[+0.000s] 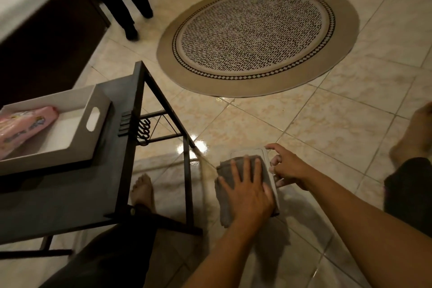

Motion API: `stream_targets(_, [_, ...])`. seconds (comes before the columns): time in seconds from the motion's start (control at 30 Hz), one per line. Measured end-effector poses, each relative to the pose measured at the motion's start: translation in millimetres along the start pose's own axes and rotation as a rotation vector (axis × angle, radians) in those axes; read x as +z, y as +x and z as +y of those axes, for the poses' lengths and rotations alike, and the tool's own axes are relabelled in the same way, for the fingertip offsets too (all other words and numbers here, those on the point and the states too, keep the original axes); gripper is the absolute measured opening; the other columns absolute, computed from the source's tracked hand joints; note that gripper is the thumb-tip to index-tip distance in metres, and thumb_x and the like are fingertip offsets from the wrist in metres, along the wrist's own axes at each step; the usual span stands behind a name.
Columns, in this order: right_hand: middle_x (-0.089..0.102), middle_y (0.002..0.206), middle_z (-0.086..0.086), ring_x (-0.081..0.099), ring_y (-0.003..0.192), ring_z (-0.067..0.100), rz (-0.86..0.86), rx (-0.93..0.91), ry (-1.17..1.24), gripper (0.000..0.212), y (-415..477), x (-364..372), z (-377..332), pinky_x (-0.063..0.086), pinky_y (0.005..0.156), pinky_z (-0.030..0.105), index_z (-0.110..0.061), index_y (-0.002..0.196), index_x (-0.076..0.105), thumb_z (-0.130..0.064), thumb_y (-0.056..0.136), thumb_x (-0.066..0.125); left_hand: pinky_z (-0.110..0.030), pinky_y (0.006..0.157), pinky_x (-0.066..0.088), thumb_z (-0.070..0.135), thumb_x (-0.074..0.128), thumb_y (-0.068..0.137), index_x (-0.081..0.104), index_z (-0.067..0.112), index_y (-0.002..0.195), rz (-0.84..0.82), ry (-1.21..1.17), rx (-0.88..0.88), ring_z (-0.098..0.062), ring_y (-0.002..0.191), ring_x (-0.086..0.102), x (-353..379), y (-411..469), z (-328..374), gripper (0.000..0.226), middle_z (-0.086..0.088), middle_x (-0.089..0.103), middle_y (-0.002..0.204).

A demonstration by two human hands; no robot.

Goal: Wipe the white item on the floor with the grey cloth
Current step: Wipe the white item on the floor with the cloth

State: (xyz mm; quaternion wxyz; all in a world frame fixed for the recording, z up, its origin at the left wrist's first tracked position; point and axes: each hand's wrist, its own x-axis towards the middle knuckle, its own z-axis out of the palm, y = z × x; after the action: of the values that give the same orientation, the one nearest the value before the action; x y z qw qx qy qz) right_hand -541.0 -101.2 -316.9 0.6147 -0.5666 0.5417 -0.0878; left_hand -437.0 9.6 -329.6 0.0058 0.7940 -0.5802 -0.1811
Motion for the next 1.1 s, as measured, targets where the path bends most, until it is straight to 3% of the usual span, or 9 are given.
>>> stream_targets(0.07, [0.053, 0.097, 0.012, 0.060, 0.069, 0.024, 0.000, -0.004, -0.007, 0.064, 0.5, -0.3, 1.9, 0.059, 0.053, 0.032, -0.032, 0.138, 0.044, 0.010, 0.091, 0.051, -0.069, 0.114, -0.012, 0.048, 0.018, 0.100, -0.009, 0.033, 0.158, 0.031, -0.003, 0.028, -0.031, 0.150, -0.023, -2.0, 18.4, -0.4, 0.066, 0.000, -0.018, 0.166])
stream_targets(0.23, [0.053, 0.096, 0.011, 0.062, 0.067, 0.022, -0.001, -0.004, 0.001, 0.064, -1.0, 3.1, 1.2, 0.059, 0.053, 0.032, -0.032, 0.138, 0.043, 0.012, 0.091, 0.051, -0.064, 0.115, -0.013, 0.045, 0.022, 0.103, -0.017, 0.030, 0.156, 0.011, -0.088, -0.128, -0.035, 0.149, -0.022, -7.1, 19.1, -24.1, 0.067, -0.004, -0.022, 0.166])
stream_targets(0.4, [0.053, 0.098, 0.013, 0.059, 0.069, 0.024, 0.007, 0.008, -0.020, 0.065, 0.9, 0.3, 1.3, 0.058, 0.052, 0.031, -0.033, 0.138, 0.043, 0.012, 0.091, 0.047, -0.063, 0.115, -0.017, 0.050, 0.016, 0.099, -0.007, 0.033, 0.159, 0.051, 0.014, 0.045, -0.032, 0.149, -0.024, 3.9, 16.8, 1.9, 0.066, 0.000, -0.018, 0.166])
stream_targets(0.57, [0.054, 0.096, 0.011, 0.062, 0.068, 0.021, 0.004, 0.000, -0.009, 0.063, -2.9, 4.3, 1.7, 0.057, 0.051, 0.030, -0.031, 0.137, 0.043, 0.012, 0.092, 0.050, -0.061, 0.119, -0.011, 0.048, 0.016, 0.101, -0.016, 0.030, 0.157, 0.037, -0.076, -0.093, -0.033, 0.149, -0.023, -4.7, 17.8, -30.6, 0.066, -0.003, -0.023, 0.165])
stream_targets(0.67, [0.053, 0.096, 0.011, 0.060, 0.069, 0.023, -0.003, 0.003, 0.000, 0.062, -1.4, 1.7, 2.3, 0.059, 0.053, 0.033, -0.032, 0.135, 0.044, 0.011, 0.092, 0.050, -0.061, 0.119, -0.011, 0.054, -0.001, 0.088, -0.015, 0.032, 0.157, 0.007, -0.025, -0.012, -0.033, 0.149, -0.025, 8.8, -10.1, -12.5, 0.073, -0.001, -0.025, 0.164])
stream_targets(0.77, [0.051, 0.095, 0.010, 0.058, 0.070, 0.025, 0.009, -0.002, -0.001, 0.059, -1.4, 0.9, 2.7, 0.059, 0.053, 0.033, -0.032, 0.134, 0.045, 0.009, 0.093, 0.049, -0.060, 0.119, -0.013, 0.053, 0.006, 0.095, -0.011, 0.034, 0.158, 0.052, 0.008, 0.056, -0.028, 0.149, -0.026, 13.1, -0.6, -3.4, 0.068, 0.002, -0.024, 0.164])
stream_targets(0.9, [0.052, 0.095, 0.011, 0.061, 0.069, 0.024, 0.012, -0.005, 0.010, 0.059, -4.0, 4.2, 4.1, 0.058, 0.052, 0.032, -0.031, 0.136, 0.046, 0.009, 0.092, 0.050, -0.062, 0.120, -0.008, 0.053, 0.009, 0.094, -0.012, 0.034, 0.158, 0.068, -0.042, -0.039, -0.028, 0.149, -0.026, 16.8, -13.3, -20.2, 0.069, 0.000, -0.022, 0.165])
stream_targets(1.1, [0.054, 0.097, 0.012, 0.061, 0.066, 0.022, -0.102, 0.054, 0.003, 0.076, -8.8, 0.4, 2.2, 0.059, 0.053, 0.032, -0.041, 0.145, 0.033, 0.011, 0.091, 0.045, -0.052, 0.117, -0.022, 0.052, 0.017, 0.099, -0.005, 0.035, 0.159, 0.097, -0.024, 0.068, -0.024, 0.150, -0.024, 23.7, -21.2, -2.7, 0.065, 0.004, -0.017, 0.166])
